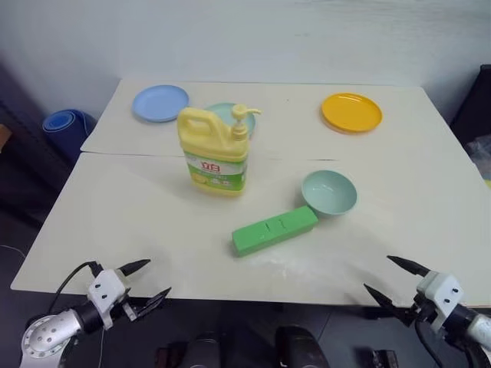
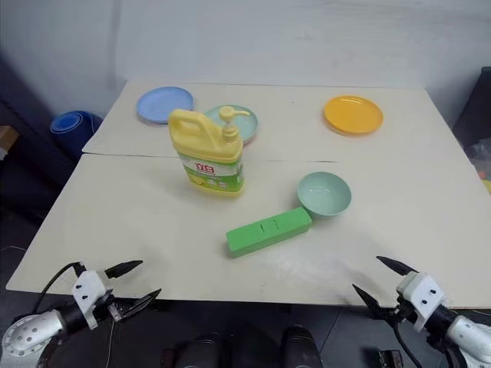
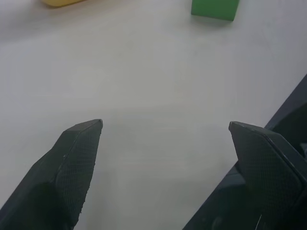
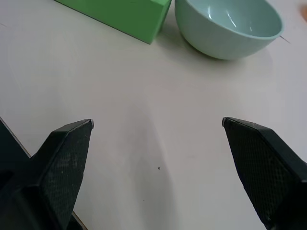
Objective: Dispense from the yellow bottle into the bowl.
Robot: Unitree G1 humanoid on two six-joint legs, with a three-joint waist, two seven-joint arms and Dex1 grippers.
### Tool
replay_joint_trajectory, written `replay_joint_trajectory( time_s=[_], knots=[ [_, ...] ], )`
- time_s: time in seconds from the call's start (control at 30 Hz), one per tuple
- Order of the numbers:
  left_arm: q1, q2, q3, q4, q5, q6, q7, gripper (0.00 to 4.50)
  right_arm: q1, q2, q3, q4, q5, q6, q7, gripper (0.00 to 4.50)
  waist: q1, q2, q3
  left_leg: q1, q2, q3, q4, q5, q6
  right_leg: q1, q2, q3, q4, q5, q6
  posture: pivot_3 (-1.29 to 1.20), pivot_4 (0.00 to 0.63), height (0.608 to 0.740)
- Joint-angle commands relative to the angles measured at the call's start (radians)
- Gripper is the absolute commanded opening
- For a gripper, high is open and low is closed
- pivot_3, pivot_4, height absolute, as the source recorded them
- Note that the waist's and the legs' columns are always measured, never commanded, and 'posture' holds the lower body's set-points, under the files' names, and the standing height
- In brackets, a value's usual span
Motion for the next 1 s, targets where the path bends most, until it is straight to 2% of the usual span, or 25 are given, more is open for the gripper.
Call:
replay_joint_trajectory(
  time_s=[0.03, 0.13, 0.23, 0.3, 0.37, 0.43, 0.6, 0.77, 1.0],
  knots=[
    [0.018, 0.005, 0.006, -0.052, -0.009, 0.031, 0.013, 4.48, -0.020, 0.008, 0.011, -0.031, 0.021, -0.005, 0.008, 4.50, 0.000, 0.000, 0.000, 0.000, 0.000, 0.000, 0.000, 0.000, 0.000, 0.000, 0.000, 0.000, 0.000, 0.000, 0.000, 0.00, 0.150, 0.740],
    [0.021, -0.007, 0.018, -0.097, -0.114, 0.111, -0.015, 4.48, -0.045, -0.023, 0.056, -0.085, 0.032, 0.009, 0.072, 4.50, -0.001, 0.000, 0.000, 0.000, 0.000, 0.000, 0.000, 0.000, 0.000, 0.000, 0.000, 0.000, 0.000, 0.000, 0.000, 0.00, 0.150, 0.740],
    [0.023, 0.039, 0.037, -0.185, -0.317, 0.205, -0.171, 4.48, -0.143, -0.097, 0.141, -0.230, 0.075, 0.155, 0.138, 4.50, -0.003, 0.000, 0.000, 0.000, 0.001, -0.001, 0.000, 0.000, 0.000, 0.000, 0.000, 0.000, 0.001, 0.000, 0.000, 0.00, 0.150, 0.740],
    [0.000, 0.065, 0.038, -0.179, -0.282, 0.213, -0.162, 4.48, -0.226, -0.147, 0.199, -0.292, 0.085, 0.283, 0.159, 4.50, -0.003, 0.001, 0.000, 0.000, 0.002, -0.002, 0.001, 0.000, 0.000, 0.000, 0.001, 0.000, 0.002, 0.000, 0.000, 0.00, 0.150, 0.740],
    [-0.024, 0.095, 0.018, -0.181, -0.263, 0.195, -0.210, 4.48, -0.410, -0.199, 0.320, -0.337, 0.049, 0.457, 0.202, 4.50, -0.003, 0.001, 0.000, 0.000, 0.002, -0.004, 0.002, 0.000, 0.000, 0.000, 0.000, 0.000, 0.001, 0.000, 0.000, 0.00, 0.150, 0.740],
    [-0.050, 0.109, -0.011, -0.190, -0.258, 0.163, -0.269, 4.48, -0.637, -0.184, 0.459, -0.303, -0.054, 0.544, 0.240, 4.50, -0.008, 0.001, 0.001, 0.000, 0.001, -0.003, 0.003, 0.000, 0.000, -0.001, 0.001, 0.000, 0.001, 0.000, 0.000, 0.00, 0.150, 0.740],
    [-0.101, 0.084, -0.056, -0.223, -0.248, 0.158, -0.266, 4.48, -0.928, -0.093, 0.658, -0.135, -0.203, 0.578, 0.300, 4.50, 0.003, 0.002, 0.001, -0.005, 0.001, -0.003, 0.003, -0.001, -0.001, -0.005, 0.001, -0.003, 0.004, -0.001, -0.001, 0.00, 0.150, 0.740],
    [-0.113, 0.054, -0.094, -0.263, -0.227, 0.162, -0.238, 4.48, -1.093, -0.018, 0.758, 0.089, -0.296, 0.537, 0.361, 4.50, -0.010, 0.002, 0.001, -0.016, -0.001, -0.005, 0.007, -0.001, 0.000, -0.010, 0.000, -0.008, 0.004, 0.000, 0.000, 0.00, 0.150, 0.740],
    [-0.105, 0.036, -0.117, -0.283, -0.209, 0.162, -0.217, 4.48, -1.197, 0.086, 0.800, 0.302, -0.374, 0.490, 0.365, 4.50, -0.034, 0.002, 0.001, -0.016, 0.001, -0.005, 0.008, 0.000, -0.002, -0.009, 0.000, -0.011, 0.004, 0.001, 0.000, 0.00, 0.150, 0.740]
  ],
)
